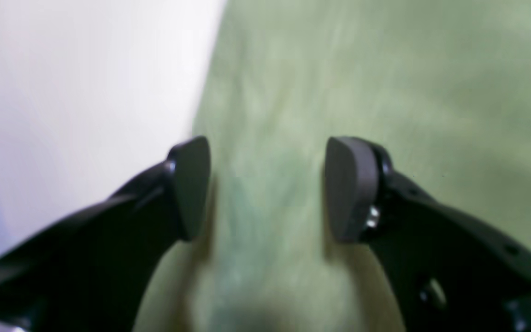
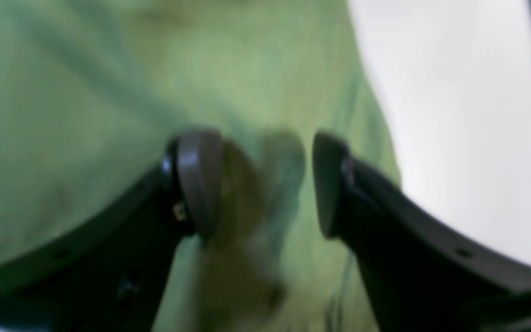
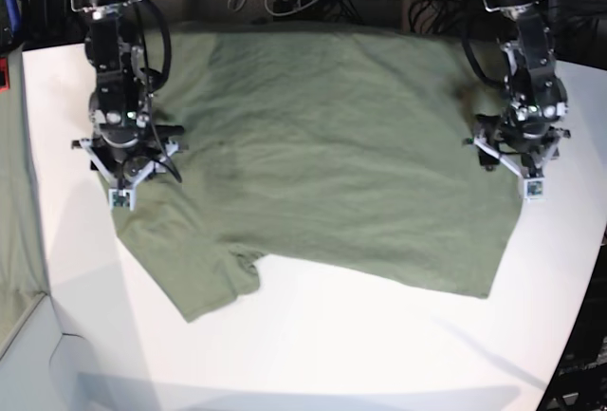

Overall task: Layout the t-shirt on the table in an organized manner, then fold the t-shirt properly
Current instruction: 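Press both grippers on the shirt and slide them to smooth wrinkles, then reposition both grippers along the shirt's collar side and smooth the fabric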

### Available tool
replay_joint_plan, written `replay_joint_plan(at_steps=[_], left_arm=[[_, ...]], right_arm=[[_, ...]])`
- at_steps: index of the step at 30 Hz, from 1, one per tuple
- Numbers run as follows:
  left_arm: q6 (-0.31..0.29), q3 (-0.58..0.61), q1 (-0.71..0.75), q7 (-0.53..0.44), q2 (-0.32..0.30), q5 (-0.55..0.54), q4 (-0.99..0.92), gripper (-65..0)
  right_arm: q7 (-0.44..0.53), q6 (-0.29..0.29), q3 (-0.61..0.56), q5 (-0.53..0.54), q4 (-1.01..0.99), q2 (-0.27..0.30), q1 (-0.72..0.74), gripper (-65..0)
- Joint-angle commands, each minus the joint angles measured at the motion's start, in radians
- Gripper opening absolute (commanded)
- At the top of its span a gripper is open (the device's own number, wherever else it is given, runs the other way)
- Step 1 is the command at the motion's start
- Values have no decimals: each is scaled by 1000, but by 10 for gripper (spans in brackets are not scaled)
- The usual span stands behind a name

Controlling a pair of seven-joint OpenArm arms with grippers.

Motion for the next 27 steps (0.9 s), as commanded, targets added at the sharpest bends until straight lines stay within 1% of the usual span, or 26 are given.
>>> replay_joint_plan(at_steps=[1, 4, 6, 9, 11, 15, 17, 19, 23, 25, 27], left_arm=[[6, -3, -18, -22, -12, -3, -11, -265], [6, -3, -44, -29, -12, -3, -81, -265], [6, -3, -80, -72, -12, 2, -164, -265], [6, -3, -153, -165, -12, 4, -310, -265], [6, -3, -203, -204, -12, 4, -385, -265], [7, -3, -301, -225, -12, 4, -503, -265], [7, -3, -328, -223, -12, 4, -523, -265], [7, -3, -336, -219, -12, 4, -523, -265], [7, -3, -331, -217, -12, 1, -514, -265], [7, -6, -307, -217, -14, -1, -483, -265], [7, -8, -252, -213, -14, -1, -400, -265]], right_arm=[[-2, 4, 3, -2, -34, 4, 31, -326], [35, 4, 3, -2, -122, 4, 80, -326], [64, 4, 1, -2, -200, 4, 125, -326], [133, 4, 0, -2, -362, 9, 233, -326], [184, 4, 0, -4, -473, 12, 307, -326], [297, 4, -2, -6, -708, 12, 477, -326], [352, 4, -2, -6, -803, 12, 553, -326], [380, 4, -2, -6, -855, 10, 608, -326], [386, 4, -2, -7, -856, 14, 645, -326], [385, 4, -2, -7, -856, 38, 657, -326], [385, 4, 0, -7, -856, 53, 657, -326]])
